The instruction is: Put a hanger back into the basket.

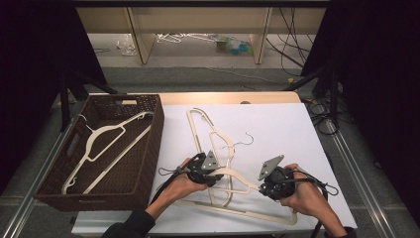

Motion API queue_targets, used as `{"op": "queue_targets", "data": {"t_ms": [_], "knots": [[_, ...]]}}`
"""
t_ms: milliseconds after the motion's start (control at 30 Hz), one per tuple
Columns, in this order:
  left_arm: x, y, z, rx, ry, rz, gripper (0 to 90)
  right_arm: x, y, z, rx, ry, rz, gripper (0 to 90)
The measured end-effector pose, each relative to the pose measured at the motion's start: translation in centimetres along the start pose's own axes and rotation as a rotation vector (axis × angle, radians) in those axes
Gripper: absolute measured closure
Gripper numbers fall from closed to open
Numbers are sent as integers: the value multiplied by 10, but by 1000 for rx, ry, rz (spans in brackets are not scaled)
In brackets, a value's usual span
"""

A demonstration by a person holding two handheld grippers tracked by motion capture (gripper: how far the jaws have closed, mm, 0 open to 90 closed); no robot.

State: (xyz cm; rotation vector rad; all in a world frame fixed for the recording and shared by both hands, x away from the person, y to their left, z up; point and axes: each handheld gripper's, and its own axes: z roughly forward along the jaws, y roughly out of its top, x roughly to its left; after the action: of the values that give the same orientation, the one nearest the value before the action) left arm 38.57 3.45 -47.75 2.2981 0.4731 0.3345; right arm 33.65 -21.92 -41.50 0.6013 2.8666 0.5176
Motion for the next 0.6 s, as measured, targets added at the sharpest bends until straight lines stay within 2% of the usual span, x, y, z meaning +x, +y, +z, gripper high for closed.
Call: {"op": "queue_targets", "data": {"t_ms": [200, 300, 333, 367, 400, 467, 500, 533, 600], "knots": [[2, 3, -13, 2, -47, 21, 700, -2, -3, -2, -31, 11, -38, 793], [1, 8, -23, 6, -64, 52, 710, -3, -7, -3, -49, 21, -59, 793], [-1, 10, -28, -11, -76, 43, 712, -3, -8, -3, -53, 26, -64, 794], [-1, 12, -31, -7, -77, 55, 716, -4, -9, -4, -60, 30, -65, 794], [-3, 14, -35, -15, -84, 45, 719, -5, -10, -4, -67, 32, -72, 793], [-2, 19, -42, 22, -96, 99, 726, -5, -11, -6, -75, 26, -78, 791], [-5, 20, -44, 6, -99, 84, 730, -5, -12, -6, -79, 31, -84, 789], [-4, 24, -50, 29, -108, 116, 738, -5, -12, -7, -82, 29, -85, 762], [-5, 26, -52, 25, -115, 108, 741, -5, -12, -7, -86, 25, -84, 755]]}}
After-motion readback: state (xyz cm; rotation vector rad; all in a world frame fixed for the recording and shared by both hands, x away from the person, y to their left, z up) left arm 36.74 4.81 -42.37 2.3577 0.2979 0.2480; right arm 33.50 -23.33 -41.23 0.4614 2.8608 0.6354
